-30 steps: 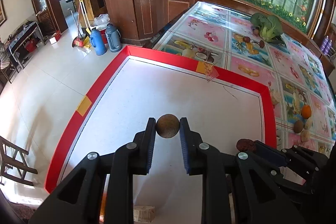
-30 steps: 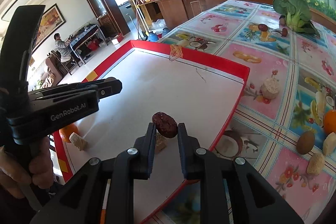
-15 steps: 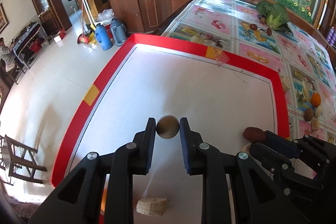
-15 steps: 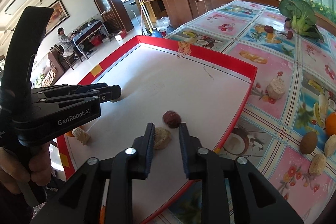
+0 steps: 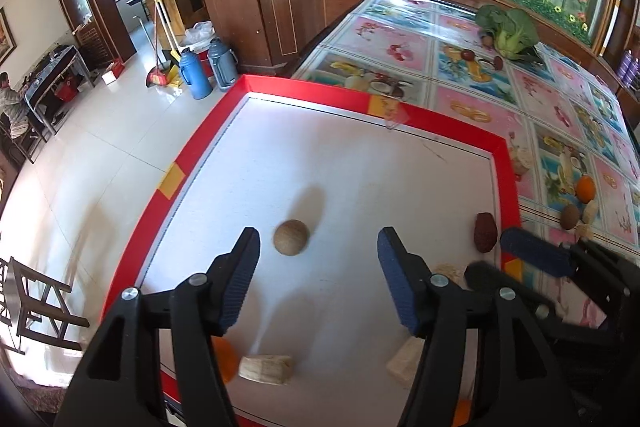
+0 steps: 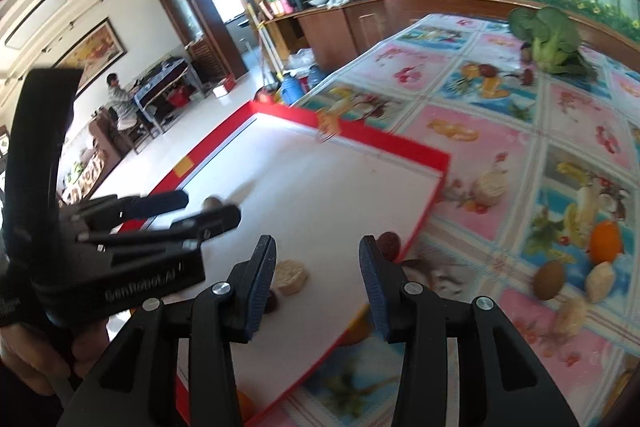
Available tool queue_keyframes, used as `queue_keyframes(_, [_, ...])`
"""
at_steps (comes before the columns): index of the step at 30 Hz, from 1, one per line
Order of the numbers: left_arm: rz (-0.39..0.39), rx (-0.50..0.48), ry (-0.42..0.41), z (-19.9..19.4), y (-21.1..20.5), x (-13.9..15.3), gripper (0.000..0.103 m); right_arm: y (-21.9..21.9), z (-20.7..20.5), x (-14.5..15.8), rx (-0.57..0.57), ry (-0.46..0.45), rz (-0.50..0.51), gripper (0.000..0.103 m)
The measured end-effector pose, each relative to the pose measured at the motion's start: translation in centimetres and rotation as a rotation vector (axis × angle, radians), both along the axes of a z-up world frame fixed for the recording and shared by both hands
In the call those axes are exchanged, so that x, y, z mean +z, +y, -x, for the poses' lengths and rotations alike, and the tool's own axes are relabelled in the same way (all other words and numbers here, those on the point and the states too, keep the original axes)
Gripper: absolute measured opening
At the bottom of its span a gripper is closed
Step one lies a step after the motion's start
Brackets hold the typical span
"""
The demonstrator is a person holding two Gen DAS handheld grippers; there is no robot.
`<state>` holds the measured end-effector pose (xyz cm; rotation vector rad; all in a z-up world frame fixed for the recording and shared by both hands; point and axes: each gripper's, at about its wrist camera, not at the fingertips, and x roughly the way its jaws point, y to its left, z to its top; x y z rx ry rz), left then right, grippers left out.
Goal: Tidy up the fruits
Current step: 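Return both grippers from the tray to the fruit on the table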
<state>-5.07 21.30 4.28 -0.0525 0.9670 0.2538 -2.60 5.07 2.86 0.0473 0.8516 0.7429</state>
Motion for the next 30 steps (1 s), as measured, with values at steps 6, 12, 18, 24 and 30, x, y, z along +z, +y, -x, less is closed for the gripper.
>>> queue_keyframes(6, [-0.001, -0.048, 0.009, -0.4, -2.3, 0.4, 0.063, -3.8, -1.9, 1.2, -0.107, 0.005, -0.008, 0.043])
queue_keyframes(12, [-0.011, -0.141, 0.005, -1.0, -6.2, 1.0, 0.069, -8.8, -3.7, 1.5, -0.198, 0.03, 0.019, 0.043])
queue_keyframes(18, [-0.023, -0.268, 0.011, -1.8, -10.7, 0.9, 0.072, -14.3, -5.6, 1.0, -0.234, 0.125, 0.021, 0.043])
queue_keyframes(24, [-0.024, -0.363, 0.021, -2.6, -14.5, 0.5, 0.072, -19.5, -7.1, -0.2, -0.299, 0.241, 0.002, 0.043])
queue_keyframes(30, [-0.025, -0.417, 0.036, -3.7, -17.3, -0.2, 0.072, -20.6, -7.4, -0.9, -0.295, 0.279, 0.019, 0.043])
